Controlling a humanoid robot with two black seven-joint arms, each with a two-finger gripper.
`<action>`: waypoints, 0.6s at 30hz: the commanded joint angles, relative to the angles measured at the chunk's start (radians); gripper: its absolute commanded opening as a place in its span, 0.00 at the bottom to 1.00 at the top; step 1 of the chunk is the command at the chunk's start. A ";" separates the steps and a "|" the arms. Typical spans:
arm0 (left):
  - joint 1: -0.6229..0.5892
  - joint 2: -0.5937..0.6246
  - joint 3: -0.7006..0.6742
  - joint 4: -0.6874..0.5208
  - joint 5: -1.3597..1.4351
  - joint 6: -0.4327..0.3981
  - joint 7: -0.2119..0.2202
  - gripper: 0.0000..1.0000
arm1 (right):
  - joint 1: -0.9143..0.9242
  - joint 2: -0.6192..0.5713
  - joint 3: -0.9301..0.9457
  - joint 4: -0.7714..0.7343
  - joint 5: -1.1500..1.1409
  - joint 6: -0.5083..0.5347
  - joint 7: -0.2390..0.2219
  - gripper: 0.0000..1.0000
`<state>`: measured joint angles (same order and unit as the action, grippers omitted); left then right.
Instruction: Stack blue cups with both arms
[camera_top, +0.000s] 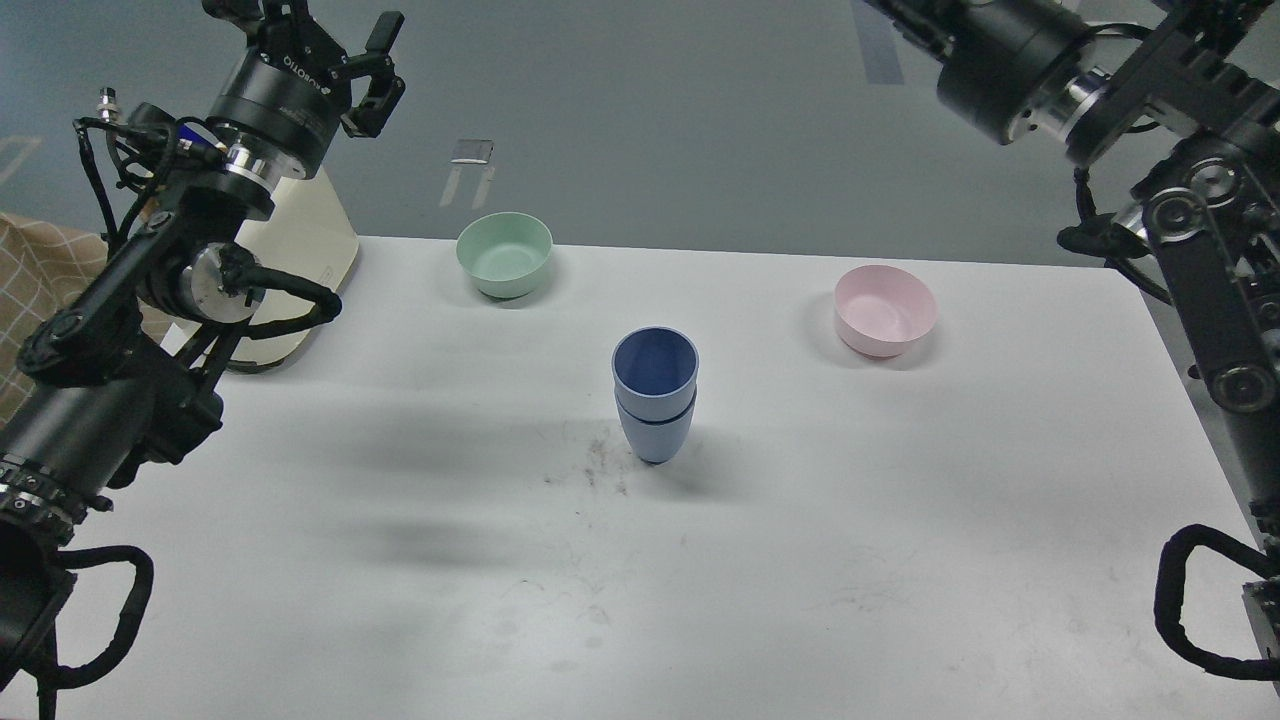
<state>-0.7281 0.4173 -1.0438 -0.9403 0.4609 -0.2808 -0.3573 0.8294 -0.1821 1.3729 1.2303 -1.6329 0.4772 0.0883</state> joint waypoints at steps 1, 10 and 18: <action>0.003 -0.002 0.001 0.000 -0.016 0.002 -0.005 0.98 | 0.002 -0.007 0.082 -0.099 0.127 -0.054 -0.001 1.00; 0.003 0.006 -0.047 0.003 -0.091 0.002 -0.008 0.98 | -0.076 -0.019 0.242 -0.227 0.516 -0.083 0.002 1.00; 0.006 0.009 -0.061 0.014 -0.090 0.002 -0.005 0.98 | -0.125 -0.019 0.268 -0.279 0.696 -0.146 0.002 1.00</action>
<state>-0.7243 0.4240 -1.1039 -0.9290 0.3700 -0.2783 -0.3638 0.7228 -0.2013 1.6395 0.9566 -0.9694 0.3568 0.0907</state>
